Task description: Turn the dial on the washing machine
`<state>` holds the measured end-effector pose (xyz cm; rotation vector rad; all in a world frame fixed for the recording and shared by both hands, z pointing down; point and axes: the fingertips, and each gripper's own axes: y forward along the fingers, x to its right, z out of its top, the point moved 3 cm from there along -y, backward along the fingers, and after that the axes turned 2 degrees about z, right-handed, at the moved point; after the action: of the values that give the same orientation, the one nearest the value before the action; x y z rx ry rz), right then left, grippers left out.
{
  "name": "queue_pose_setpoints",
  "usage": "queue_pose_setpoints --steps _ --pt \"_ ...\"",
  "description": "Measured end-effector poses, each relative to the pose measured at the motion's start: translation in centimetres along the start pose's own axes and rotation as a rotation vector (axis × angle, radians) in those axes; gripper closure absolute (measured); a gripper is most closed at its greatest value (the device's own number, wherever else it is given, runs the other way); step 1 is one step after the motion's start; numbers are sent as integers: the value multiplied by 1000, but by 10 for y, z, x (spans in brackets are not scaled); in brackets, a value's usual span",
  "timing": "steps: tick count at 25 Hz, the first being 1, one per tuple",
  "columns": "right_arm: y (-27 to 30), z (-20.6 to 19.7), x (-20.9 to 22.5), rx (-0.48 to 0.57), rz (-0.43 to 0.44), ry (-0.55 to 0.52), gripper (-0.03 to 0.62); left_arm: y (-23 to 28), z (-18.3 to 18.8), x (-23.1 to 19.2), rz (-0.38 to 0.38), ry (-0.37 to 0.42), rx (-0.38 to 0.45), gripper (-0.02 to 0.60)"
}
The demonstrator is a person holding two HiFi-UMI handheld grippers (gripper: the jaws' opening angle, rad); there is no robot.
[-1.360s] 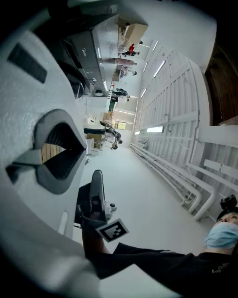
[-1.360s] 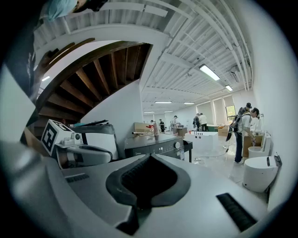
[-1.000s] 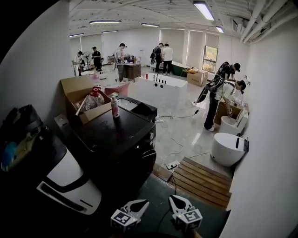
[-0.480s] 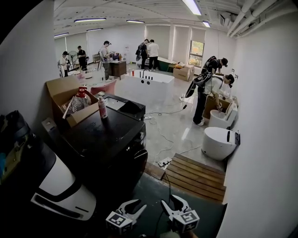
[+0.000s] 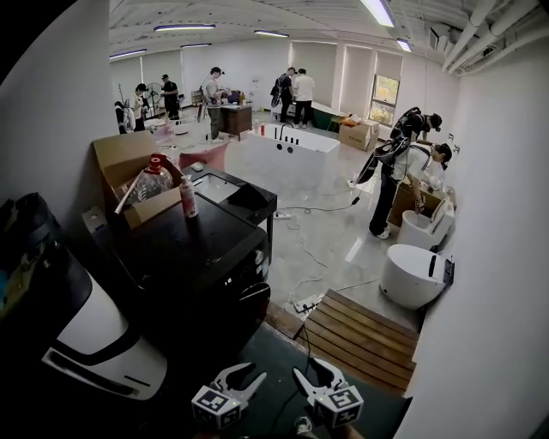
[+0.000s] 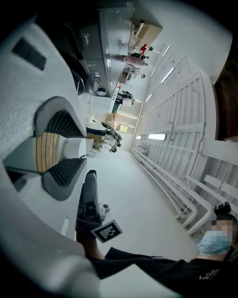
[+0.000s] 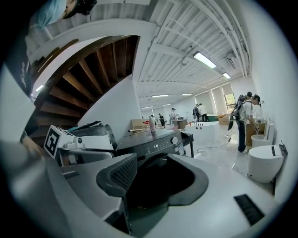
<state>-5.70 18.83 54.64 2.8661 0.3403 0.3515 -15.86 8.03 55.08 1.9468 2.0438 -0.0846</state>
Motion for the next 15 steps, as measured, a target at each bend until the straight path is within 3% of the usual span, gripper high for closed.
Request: queue_pose_setpoints --steps 15 --pt "8 28 108 -83 189 -60 414 90 0 23 223 -81 80 451"
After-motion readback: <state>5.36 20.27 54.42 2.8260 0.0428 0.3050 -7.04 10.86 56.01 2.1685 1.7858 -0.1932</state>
